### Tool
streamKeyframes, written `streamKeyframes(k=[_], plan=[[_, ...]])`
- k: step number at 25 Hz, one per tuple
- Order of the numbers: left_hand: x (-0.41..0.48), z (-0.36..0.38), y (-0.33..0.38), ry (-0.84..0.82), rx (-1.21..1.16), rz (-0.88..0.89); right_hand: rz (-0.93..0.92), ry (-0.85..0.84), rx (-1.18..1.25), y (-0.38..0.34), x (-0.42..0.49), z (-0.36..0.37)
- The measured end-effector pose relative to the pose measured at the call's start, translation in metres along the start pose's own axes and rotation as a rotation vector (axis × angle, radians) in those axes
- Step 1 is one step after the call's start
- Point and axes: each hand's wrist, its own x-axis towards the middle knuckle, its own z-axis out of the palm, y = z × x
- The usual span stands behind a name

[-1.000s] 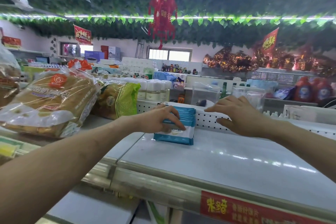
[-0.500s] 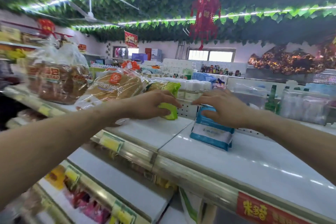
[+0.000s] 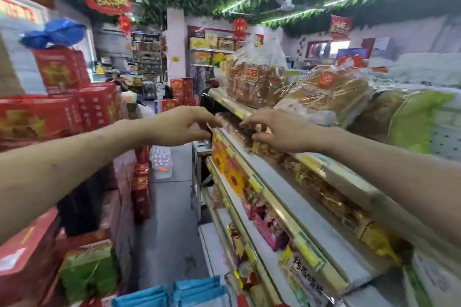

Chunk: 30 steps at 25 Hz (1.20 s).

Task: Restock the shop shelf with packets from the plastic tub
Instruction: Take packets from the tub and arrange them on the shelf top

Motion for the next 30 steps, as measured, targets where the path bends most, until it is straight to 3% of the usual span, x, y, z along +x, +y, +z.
streamKeyframes(k=[8, 15, 25, 30], plan=[[-0.172, 0.116, -0.065, -0.184, -0.055, -0.377, -0.125, -0.254, 0.285, -0.086, 0.015, 0.179], [-0.275, 0.258, -0.062, -0.533, -0.154, -0.462, -0.152, -0.645, 0.369, -0.122, -0.071, 0.320], [-0.288, 0.295, -0.059, -0.556, -0.191, -0.316, -0.252, -0.451, 0.211, -0.126, -0.118, 0.354], [-0.295, 0.305, -0.051, -0.599, -0.238, -0.266, -0.244, -0.600, 0.196, -0.133, -0.131, 0.355]])
